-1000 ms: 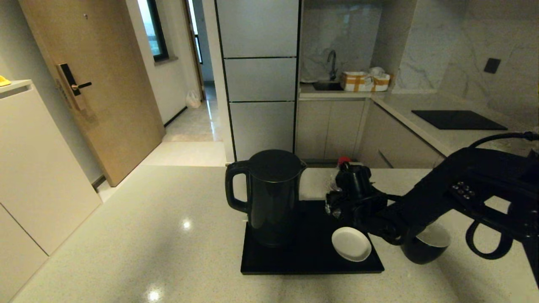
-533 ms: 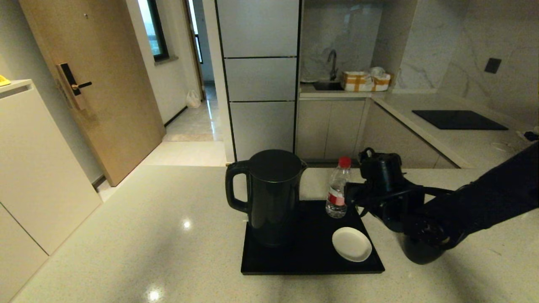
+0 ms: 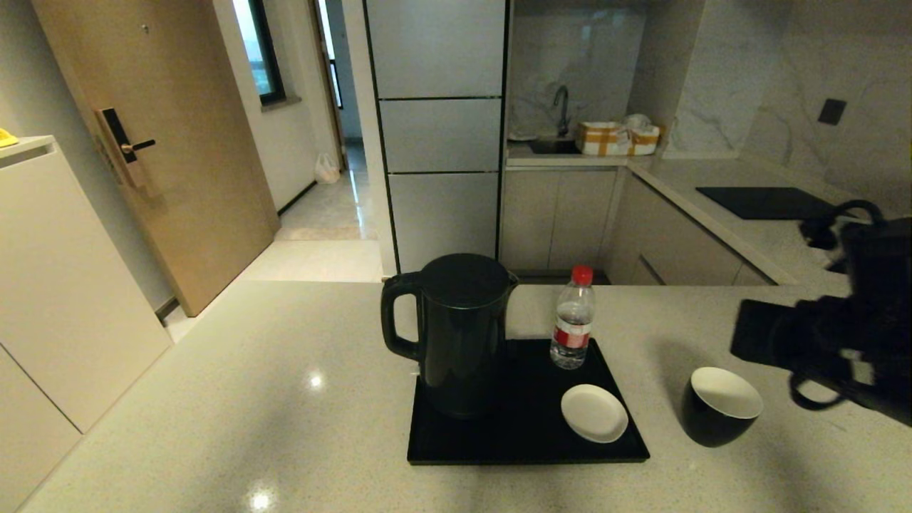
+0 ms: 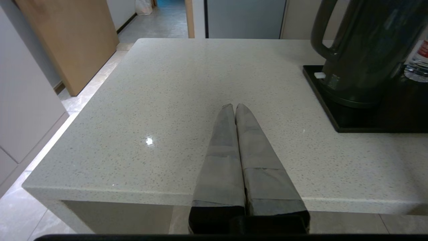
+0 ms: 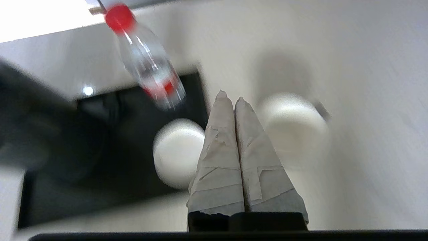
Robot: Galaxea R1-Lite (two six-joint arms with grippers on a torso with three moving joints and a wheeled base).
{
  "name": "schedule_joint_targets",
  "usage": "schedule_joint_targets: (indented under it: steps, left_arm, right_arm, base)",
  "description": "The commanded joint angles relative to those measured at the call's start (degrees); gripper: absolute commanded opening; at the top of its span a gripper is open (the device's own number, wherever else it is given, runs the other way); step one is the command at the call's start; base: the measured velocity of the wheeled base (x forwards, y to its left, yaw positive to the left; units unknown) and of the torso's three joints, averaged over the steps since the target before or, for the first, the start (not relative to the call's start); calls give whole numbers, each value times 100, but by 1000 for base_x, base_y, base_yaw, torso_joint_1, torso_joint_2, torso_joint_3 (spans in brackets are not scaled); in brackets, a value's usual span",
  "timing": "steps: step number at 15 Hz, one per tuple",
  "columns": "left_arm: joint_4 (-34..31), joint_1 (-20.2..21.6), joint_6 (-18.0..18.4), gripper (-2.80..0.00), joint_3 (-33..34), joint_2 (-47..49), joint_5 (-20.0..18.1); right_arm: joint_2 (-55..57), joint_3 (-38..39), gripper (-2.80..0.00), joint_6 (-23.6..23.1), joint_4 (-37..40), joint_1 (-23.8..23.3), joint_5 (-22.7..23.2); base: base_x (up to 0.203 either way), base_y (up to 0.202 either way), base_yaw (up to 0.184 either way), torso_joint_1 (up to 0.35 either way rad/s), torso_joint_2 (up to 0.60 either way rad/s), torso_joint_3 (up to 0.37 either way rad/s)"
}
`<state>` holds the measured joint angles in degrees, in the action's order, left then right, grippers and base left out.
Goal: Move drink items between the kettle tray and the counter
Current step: Return the tea cup to its original position
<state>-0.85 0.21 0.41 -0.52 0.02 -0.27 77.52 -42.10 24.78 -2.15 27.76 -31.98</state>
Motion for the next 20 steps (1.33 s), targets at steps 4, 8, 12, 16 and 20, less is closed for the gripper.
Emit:
schedule_joint_targets:
  steps: [4, 8, 12, 16, 20]
  left_arm:
    - [-3, -3, -6, -280, 0, -2, 0]
    - [-3, -2, -6, -280, 0, -2, 0]
    - [-3, 2, -6, -280, 0, -2, 0]
    - [-3, 6, -6, -280, 0, -2, 0]
    - [-3, 2, 1, -280, 0, -2, 0]
  right_arm:
    - [-2822, -248, -280, 1770, 6179, 132, 106]
    - [-2862, 584, -280, 1902, 6570, 142, 637]
    - [-2232, 1792, -280, 1830, 4029, 149, 522]
    - [-1662, 2853, -280, 733, -283, 152, 185]
    - [134, 3695, -280, 212, -2300, 11, 94]
  base:
    - [0, 0, 0, 0, 0, 0]
    - [0, 0, 0, 0, 0, 0]
    - [0, 0, 0, 0, 0, 0]
    - [0, 0, 0, 0, 0, 0]
    - [0, 0, 0, 0, 0, 0]
